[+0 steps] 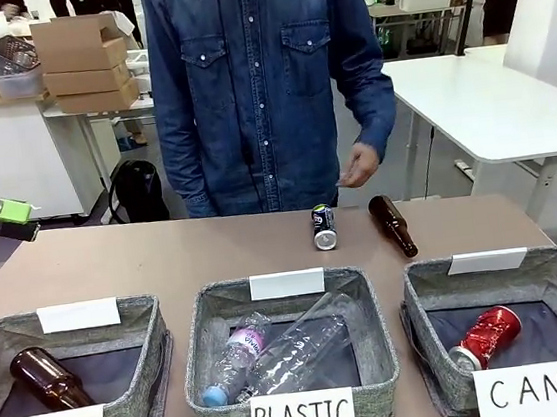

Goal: Sort the can waste into the basket.
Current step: Pick up the can waste from the table and place it in the right Fabric basket.

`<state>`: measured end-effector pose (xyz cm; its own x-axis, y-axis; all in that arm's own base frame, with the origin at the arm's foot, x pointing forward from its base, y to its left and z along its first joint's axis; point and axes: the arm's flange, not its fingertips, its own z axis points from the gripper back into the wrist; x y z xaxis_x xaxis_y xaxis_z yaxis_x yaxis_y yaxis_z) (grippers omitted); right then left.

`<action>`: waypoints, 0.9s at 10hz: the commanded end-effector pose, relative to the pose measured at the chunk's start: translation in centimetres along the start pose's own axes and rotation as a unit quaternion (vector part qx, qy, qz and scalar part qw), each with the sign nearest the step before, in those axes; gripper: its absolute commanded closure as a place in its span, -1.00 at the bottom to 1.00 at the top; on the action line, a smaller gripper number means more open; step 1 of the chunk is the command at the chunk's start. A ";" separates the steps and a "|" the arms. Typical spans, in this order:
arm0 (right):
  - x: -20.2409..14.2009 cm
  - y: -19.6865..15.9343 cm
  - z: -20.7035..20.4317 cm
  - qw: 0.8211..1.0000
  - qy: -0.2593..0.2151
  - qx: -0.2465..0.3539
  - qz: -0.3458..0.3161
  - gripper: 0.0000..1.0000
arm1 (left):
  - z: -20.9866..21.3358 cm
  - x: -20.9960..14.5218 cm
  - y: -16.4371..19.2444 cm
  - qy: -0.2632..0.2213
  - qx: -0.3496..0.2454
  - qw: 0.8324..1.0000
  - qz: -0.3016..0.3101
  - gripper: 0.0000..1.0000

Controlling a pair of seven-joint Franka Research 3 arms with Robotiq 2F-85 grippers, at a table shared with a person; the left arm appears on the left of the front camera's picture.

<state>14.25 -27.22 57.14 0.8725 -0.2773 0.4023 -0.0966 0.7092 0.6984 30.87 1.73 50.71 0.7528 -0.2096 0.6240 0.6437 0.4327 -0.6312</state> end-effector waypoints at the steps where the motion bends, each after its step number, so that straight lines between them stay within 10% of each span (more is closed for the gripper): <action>1: 2.1 4.9 -6.8 0.985 0.061 -0.028 0.160 -1.00 | -0.1 0.1 -0.2 0.000 0.000 1.000 0.007 -1.00; 7: 2.4 13.1 -29.3 0.884 0.206 -0.001 0.419 -1.00 | -0.1 0.1 -0.2 0.000 0.000 1.000 0.007 -1.00; 9: 2.5 14.9 -28.1 0.899 0.204 -0.010 0.387 -1.00 | -0.1 0.1 -0.2 0.000 0.000 1.000 0.007 -1.00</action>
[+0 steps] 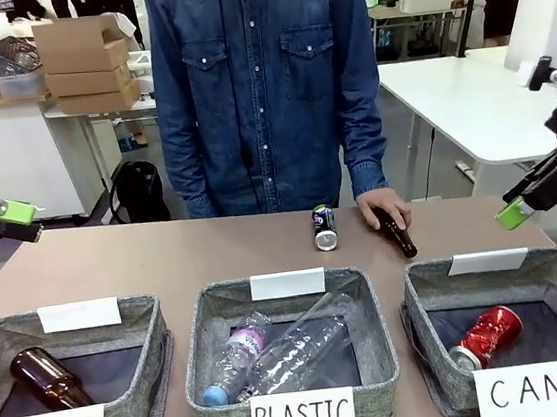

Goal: Sort the can waste into the basket.
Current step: Pick up the can waste from the table and place it in the right Fabric basket.

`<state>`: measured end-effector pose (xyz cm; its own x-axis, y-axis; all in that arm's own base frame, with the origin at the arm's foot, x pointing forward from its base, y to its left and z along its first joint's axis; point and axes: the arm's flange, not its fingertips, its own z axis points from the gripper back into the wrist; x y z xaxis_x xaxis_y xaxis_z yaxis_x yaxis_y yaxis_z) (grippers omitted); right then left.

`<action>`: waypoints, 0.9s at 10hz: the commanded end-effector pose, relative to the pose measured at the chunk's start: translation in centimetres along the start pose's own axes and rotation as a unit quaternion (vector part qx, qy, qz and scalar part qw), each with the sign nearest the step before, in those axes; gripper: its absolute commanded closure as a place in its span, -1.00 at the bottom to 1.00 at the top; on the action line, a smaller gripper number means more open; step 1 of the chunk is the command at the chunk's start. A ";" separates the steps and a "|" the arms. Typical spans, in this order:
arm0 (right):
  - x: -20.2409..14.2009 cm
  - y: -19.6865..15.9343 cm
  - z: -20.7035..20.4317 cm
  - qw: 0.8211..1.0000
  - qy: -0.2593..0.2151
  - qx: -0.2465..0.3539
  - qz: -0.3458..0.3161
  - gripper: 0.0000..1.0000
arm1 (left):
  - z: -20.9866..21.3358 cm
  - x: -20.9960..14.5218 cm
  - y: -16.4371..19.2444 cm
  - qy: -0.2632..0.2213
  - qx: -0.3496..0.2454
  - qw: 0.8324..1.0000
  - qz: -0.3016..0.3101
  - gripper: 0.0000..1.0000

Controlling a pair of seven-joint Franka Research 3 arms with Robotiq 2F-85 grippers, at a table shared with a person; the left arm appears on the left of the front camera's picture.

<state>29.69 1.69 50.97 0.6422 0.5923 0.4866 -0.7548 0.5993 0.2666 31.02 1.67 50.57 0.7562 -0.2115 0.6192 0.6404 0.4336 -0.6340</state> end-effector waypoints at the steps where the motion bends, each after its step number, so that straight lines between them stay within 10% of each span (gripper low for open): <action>1: -0.8 0.7 1.4 1.000 -0.017 0.009 -0.009 -1.00 | 0.0 0.1 -0.4 -0.002 0.000 1.000 0.005 -1.00; 9: -8.8 -2.3 5.9 0.965 -0.195 -0.030 -0.171 -1.00 | 0.0 0.1 -0.4 -0.002 0.000 1.000 0.005 -1.00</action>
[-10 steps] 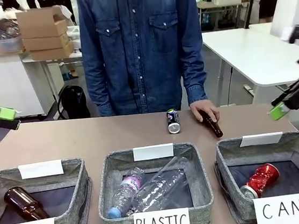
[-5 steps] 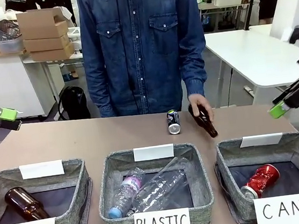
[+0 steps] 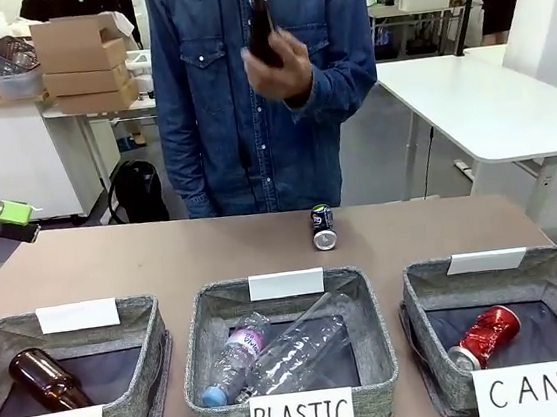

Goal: Sort the can waste into the basket.
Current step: Pick up the can waste from the table and place it in the right Fabric basket.

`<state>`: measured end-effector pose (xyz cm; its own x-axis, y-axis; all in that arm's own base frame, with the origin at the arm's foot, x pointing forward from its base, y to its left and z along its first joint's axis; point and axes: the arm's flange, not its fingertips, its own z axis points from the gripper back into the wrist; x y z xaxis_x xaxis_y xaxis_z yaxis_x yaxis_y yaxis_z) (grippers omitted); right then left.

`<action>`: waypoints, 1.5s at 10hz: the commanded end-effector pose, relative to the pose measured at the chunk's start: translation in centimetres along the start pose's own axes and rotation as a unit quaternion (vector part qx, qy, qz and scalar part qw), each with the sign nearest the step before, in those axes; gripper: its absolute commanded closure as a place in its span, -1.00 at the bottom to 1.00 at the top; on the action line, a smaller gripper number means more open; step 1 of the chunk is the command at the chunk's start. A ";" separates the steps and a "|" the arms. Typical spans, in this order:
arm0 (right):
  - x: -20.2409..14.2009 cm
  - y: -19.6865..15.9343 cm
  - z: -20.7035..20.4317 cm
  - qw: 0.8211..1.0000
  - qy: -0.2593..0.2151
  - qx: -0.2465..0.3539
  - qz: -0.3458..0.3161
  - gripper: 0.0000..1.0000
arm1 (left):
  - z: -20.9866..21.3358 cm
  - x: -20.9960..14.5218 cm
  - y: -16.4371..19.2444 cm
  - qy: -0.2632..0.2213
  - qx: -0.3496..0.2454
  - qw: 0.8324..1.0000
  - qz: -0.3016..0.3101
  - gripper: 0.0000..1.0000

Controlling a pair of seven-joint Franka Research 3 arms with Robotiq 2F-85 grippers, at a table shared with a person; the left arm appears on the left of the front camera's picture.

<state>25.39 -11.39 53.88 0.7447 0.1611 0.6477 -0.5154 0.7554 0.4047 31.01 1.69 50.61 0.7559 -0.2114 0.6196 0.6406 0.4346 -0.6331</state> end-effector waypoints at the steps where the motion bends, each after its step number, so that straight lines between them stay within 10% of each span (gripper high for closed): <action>1: 0.3 1.7 -6.8 0.999 -0.037 -0.006 -0.036 -1.00 | 0.0 0.1 -0.3 -0.002 -0.001 1.000 0.005 -1.00; 7: 8.6 2.6 -24.1 0.999 0.021 -0.003 -0.039 -1.00 | 0.0 0.1 -0.3 -0.002 -0.001 1.000 0.005 -1.00; 12: 0.1 -1.0 -6.2 0.997 0.042 0.028 -0.061 -1.00 | 0.0 0.1 -0.3 -0.002 -0.001 1.000 0.005 -1.00; 15: -1.1 -1.1 -5.8 0.997 0.017 0.020 -0.076 -1.00 | 0.0 0.1 -0.3 -0.002 -0.001 1.000 0.005 -1.00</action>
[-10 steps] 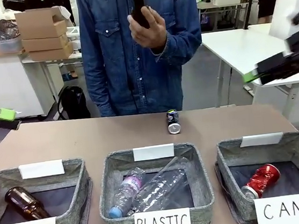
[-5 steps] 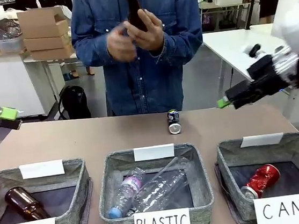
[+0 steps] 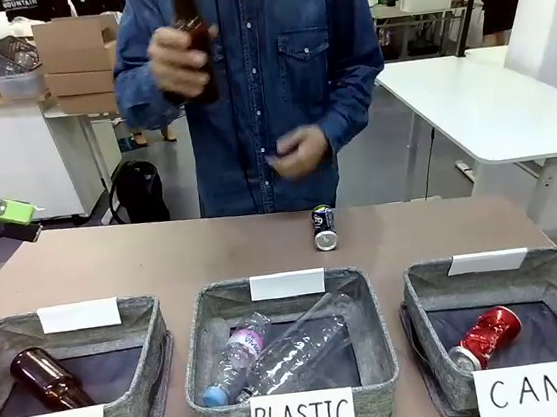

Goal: Sort the can waste into the basket.
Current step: Pick up the can waste from the table and place it in the right Fabric basket.

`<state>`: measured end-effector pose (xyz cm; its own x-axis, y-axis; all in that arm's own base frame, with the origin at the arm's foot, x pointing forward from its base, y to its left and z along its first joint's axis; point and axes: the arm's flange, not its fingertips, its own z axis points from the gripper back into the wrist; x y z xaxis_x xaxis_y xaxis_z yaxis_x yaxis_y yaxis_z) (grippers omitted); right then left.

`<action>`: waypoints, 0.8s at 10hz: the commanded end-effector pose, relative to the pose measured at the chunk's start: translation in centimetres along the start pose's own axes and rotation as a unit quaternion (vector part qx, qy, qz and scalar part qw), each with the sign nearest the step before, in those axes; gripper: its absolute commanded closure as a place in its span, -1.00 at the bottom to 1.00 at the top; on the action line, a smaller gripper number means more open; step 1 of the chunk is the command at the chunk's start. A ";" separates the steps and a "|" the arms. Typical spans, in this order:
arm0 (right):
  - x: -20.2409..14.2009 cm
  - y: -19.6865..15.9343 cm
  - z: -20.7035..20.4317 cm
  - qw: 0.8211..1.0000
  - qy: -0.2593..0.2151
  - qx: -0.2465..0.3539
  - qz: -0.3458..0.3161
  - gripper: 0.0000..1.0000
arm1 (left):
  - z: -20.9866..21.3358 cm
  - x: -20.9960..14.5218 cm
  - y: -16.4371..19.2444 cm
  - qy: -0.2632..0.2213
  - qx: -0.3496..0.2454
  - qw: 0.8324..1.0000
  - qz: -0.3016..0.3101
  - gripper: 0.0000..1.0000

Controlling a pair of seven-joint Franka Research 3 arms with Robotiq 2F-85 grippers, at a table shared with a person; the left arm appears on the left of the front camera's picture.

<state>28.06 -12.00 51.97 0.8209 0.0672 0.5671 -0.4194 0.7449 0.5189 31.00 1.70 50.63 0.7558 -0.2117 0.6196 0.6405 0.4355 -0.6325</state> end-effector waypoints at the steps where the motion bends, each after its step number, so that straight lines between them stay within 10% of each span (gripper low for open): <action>1: -1.3 1.4 -4.6 1.000 0.006 0.007 0.002 -1.00 | 0.0 0.1 -0.3 -0.002 -0.002 1.000 0.005 -1.00; 8: 8.7 7.2 -28.8 0.992 0.121 -0.023 0.008 -1.00 | 0.0 0.1 -0.3 -0.002 -0.002 1.000 0.005 -1.00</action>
<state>39.27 10.96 42.82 0.8486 0.2698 0.4550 -0.4880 0.7314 0.4764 31.05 1.71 50.56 0.7575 -0.2115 0.6176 0.6387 0.4356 -0.6343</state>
